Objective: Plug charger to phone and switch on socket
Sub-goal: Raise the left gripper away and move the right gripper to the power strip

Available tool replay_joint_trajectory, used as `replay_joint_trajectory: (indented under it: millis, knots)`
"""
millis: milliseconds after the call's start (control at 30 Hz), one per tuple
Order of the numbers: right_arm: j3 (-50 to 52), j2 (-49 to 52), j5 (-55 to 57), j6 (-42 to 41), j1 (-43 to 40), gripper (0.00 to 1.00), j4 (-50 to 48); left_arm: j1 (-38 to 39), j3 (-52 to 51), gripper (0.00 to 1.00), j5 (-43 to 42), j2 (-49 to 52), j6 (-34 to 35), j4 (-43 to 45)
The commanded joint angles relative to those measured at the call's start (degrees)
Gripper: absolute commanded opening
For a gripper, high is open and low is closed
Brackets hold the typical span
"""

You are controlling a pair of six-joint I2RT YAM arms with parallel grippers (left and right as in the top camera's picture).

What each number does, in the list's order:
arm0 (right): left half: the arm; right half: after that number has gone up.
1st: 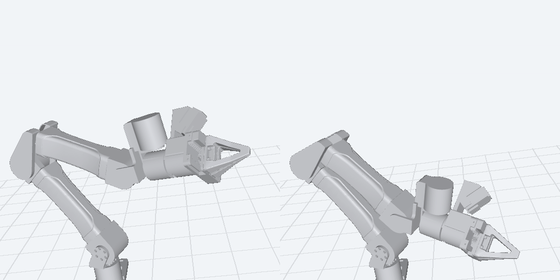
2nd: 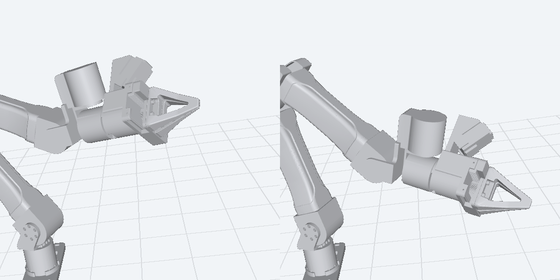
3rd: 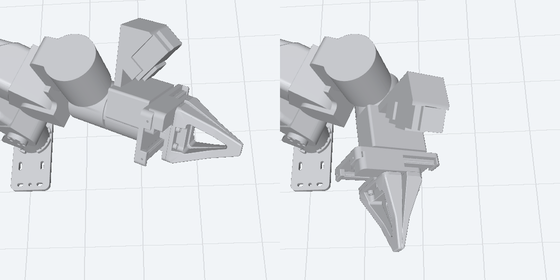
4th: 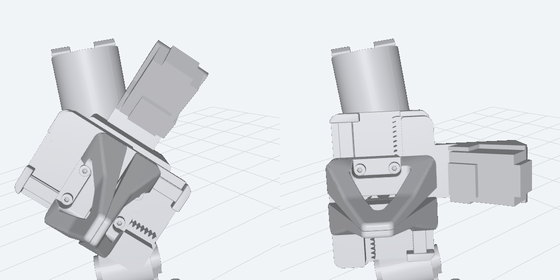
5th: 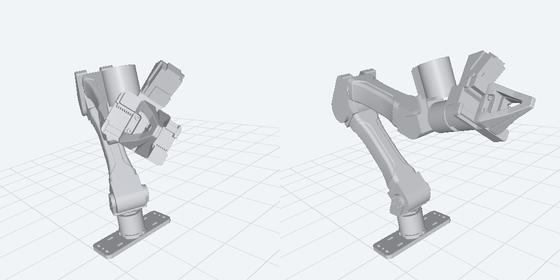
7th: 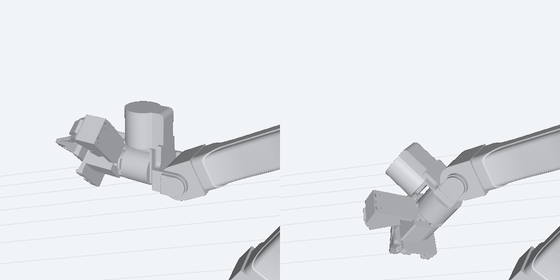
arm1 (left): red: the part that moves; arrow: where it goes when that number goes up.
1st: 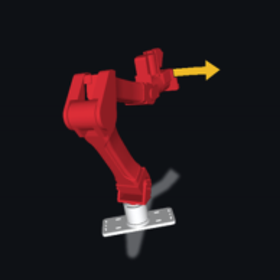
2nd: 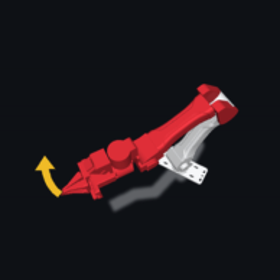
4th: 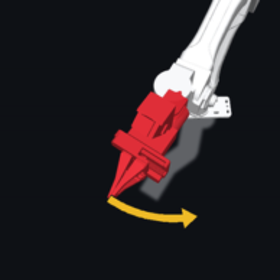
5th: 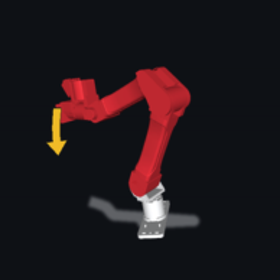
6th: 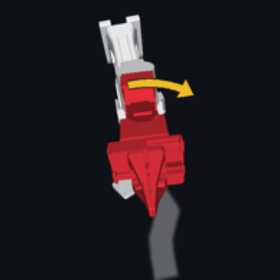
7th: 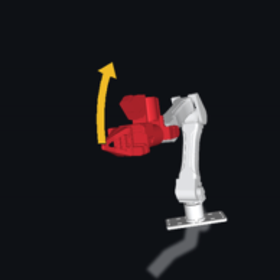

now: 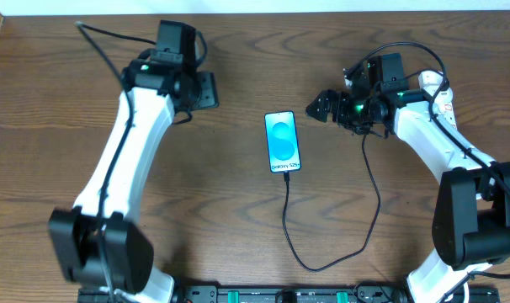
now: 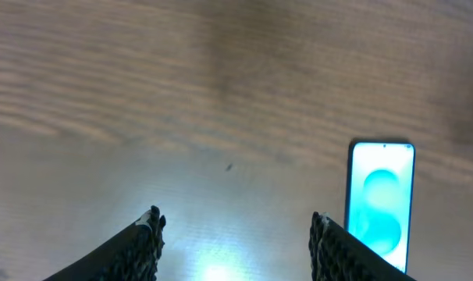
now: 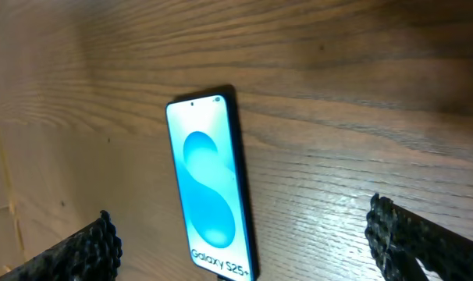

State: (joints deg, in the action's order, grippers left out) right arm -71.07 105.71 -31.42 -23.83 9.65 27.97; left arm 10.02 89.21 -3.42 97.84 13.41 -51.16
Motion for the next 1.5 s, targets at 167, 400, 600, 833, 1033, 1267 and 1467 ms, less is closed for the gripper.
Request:
replay_joint_trajectory:
  millis: [167, 400, 600, 833, 1033, 1267, 1467]
  knots:
    - [-0.17, -1.36, 1.51, 0.76, 0.20, 0.99, 0.11, 0.02, -0.04, 0.88, 3.50, -5.38, -2.67, -3.26]
    - [-0.17, -1.36, 1.49, 0.76, 0.20, 0.99, 0.13, 0.02, -0.07, 0.89, 3.50, -5.35, -2.67, -3.26]
    - [-0.17, -1.36, 1.01, 0.76, 0.17, 0.99, 0.11, 0.02, -0.07, 0.89, 3.50, -5.35, -2.64, -3.26]
    - [-5.57, -3.76, -9.20, 2.27, -3.10, 0.99, 3.78, 0.02, -0.07, 0.90, 3.50, -5.35, -2.67, -3.26]
    - [-20.90, -5.62, 5.77, 10.69, -7.23, 0.99, 21.62, 0.02, -0.07, 0.90, 3.48, -5.35, -2.64, -3.26]
    - [-30.45, -5.75, 32.13, 11.93, -13.25, 0.99, 29.53, 0.02, -0.07, 0.90, 3.48, -5.35, -2.67, -3.26]
    - [-30.32, -5.18, 45.88, 12.98, -21.40, 0.99, 27.30, 0.02, -0.07, 0.90, 3.50, -5.35, -2.64, -3.26]
